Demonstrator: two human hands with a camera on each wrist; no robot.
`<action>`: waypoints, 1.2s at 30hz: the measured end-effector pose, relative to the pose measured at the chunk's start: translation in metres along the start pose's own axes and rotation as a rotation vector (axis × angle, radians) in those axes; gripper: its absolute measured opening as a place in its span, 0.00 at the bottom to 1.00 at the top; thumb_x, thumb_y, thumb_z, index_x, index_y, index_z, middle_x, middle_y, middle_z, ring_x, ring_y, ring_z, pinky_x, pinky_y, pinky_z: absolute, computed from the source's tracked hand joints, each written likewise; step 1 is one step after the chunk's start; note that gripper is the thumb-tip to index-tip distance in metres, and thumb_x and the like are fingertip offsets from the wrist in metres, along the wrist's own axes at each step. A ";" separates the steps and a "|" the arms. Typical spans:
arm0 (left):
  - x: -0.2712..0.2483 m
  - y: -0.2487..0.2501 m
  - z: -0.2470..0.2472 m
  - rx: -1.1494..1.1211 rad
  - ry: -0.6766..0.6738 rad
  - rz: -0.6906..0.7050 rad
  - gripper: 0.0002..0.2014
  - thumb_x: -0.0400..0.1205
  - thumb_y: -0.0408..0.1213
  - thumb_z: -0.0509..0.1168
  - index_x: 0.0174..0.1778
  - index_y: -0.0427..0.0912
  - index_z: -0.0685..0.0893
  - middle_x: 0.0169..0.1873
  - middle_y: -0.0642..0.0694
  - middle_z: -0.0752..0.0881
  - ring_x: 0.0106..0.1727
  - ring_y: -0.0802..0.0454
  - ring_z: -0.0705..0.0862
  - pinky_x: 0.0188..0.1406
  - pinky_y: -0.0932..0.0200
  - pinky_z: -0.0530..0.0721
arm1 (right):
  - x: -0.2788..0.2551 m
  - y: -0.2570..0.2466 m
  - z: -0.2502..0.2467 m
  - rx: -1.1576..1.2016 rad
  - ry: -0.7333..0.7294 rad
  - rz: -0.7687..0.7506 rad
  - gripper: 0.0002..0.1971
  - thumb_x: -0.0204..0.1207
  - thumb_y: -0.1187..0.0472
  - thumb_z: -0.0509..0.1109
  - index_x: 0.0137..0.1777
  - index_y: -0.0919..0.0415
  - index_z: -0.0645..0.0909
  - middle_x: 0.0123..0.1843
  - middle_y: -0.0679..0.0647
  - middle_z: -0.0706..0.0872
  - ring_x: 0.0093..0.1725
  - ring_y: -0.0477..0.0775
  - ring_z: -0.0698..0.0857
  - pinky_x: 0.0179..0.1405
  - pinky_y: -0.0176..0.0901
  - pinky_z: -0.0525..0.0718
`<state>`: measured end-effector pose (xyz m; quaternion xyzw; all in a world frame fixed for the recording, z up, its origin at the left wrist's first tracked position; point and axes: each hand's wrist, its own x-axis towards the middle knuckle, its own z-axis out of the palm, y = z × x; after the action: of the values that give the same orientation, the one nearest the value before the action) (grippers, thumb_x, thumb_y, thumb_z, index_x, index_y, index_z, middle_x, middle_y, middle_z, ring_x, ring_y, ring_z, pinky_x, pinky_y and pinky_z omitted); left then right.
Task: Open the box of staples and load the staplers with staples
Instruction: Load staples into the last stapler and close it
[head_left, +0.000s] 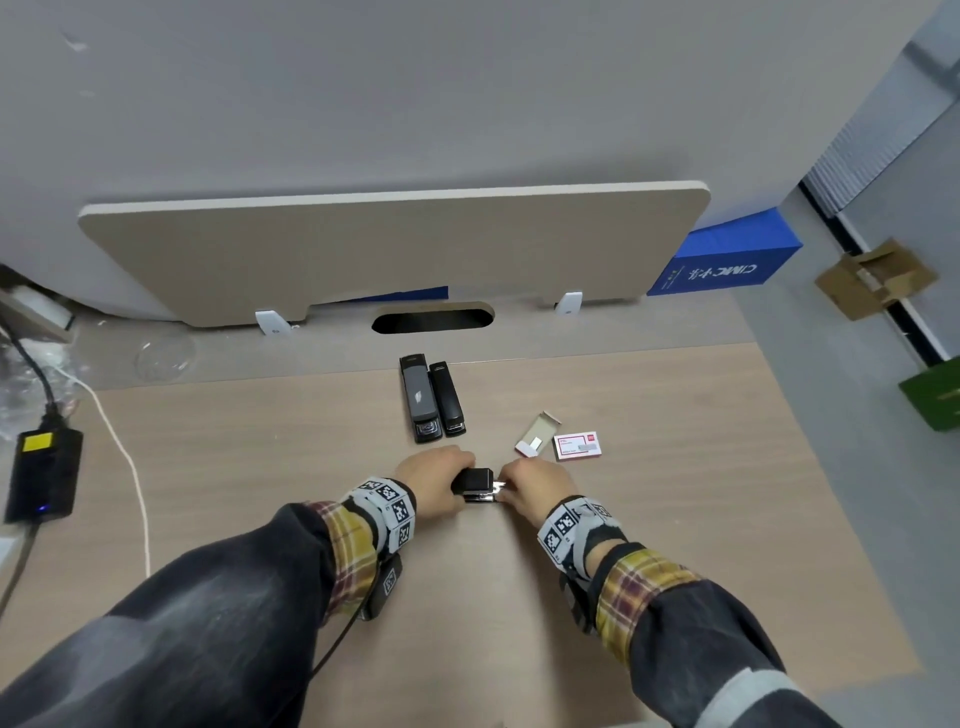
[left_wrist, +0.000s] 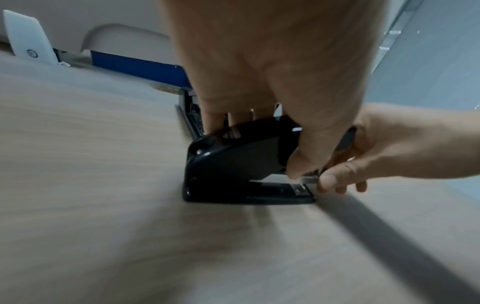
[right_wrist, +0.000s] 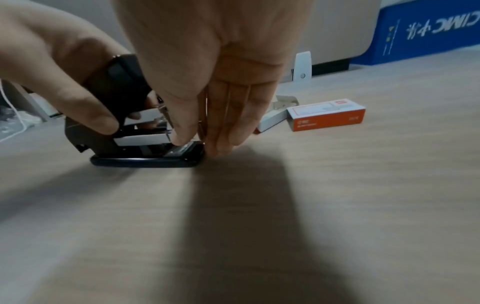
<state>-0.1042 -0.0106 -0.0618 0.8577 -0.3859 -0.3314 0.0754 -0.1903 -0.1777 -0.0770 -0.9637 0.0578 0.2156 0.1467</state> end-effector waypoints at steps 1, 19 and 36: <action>0.001 0.000 0.000 0.028 0.020 0.005 0.12 0.73 0.40 0.67 0.51 0.43 0.77 0.50 0.43 0.81 0.51 0.41 0.82 0.46 0.49 0.79 | -0.002 0.007 -0.001 -0.018 -0.001 0.004 0.13 0.79 0.50 0.66 0.55 0.56 0.84 0.53 0.57 0.88 0.55 0.63 0.85 0.49 0.49 0.81; 0.014 0.010 -0.004 -0.006 0.036 0.070 0.16 0.71 0.44 0.66 0.54 0.47 0.79 0.51 0.47 0.82 0.53 0.45 0.81 0.51 0.50 0.80 | 0.011 0.062 -0.018 0.110 0.254 0.175 0.13 0.81 0.59 0.60 0.60 0.51 0.81 0.56 0.52 0.81 0.49 0.63 0.85 0.43 0.48 0.80; 0.041 0.018 -0.008 -0.188 0.186 0.026 0.11 0.83 0.46 0.61 0.40 0.45 0.83 0.36 0.52 0.80 0.41 0.50 0.78 0.44 0.55 0.78 | 0.044 0.060 -0.027 -0.078 0.040 -0.078 0.14 0.77 0.59 0.66 0.61 0.49 0.83 0.62 0.51 0.79 0.55 0.59 0.84 0.44 0.41 0.74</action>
<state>-0.0905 -0.0531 -0.0693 0.8687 -0.3556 -0.2843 0.1950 -0.1506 -0.2453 -0.0882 -0.9743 0.0148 0.1926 0.1160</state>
